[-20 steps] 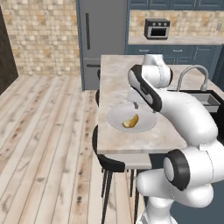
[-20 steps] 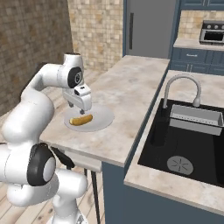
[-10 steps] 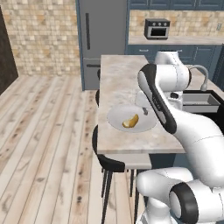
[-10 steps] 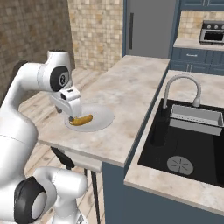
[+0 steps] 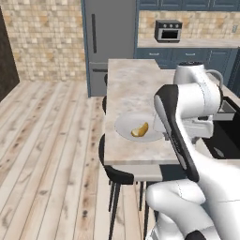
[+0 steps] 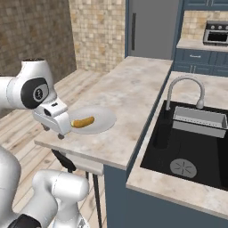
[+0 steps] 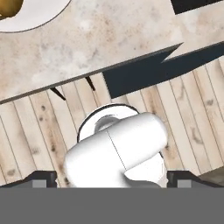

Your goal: Move the hot dog bun to the plate on the dining table and place the condiment next to that plate. Then navigate to the fridge and take the sausage and place it on the plate as well.

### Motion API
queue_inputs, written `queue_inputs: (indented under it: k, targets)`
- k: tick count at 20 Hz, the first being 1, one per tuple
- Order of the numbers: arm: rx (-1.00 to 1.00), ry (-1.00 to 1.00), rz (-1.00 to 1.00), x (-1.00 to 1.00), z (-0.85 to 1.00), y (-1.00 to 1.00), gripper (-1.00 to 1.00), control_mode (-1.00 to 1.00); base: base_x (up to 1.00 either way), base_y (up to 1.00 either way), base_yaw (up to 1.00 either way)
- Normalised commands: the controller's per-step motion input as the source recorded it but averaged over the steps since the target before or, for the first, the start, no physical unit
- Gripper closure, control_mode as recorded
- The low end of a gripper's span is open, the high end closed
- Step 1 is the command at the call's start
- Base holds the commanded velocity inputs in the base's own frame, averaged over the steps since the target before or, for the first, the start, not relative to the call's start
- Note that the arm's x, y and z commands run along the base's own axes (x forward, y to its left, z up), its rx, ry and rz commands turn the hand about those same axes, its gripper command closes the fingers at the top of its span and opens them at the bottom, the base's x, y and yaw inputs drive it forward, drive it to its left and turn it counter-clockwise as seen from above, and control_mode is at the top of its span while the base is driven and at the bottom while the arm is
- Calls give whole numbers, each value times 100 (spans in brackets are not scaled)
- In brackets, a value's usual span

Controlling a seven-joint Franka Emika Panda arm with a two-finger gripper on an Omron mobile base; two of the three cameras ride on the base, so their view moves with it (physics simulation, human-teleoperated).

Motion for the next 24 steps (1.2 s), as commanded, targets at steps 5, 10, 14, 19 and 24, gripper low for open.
queue_inputs:
  k: [5, 10, 14, 19, 24]
  targets:
    - [-8, -1, 16, -45, 0, 0, -100, -100, 0, 0, 0]
    - [-3, 0, 8, -6, -2, 1, -100, -100, 0, 0, 0]
    - [0, 0, 0, -7, -5, 0, -100, -100, 0, 0, 0]
    - [0, 0, 0, 0, 0, 0, -100, 100, -83, -1, -28]
    - [0, 0, 0, 0, 0, 0, -100, 100, -83, 0, -58]
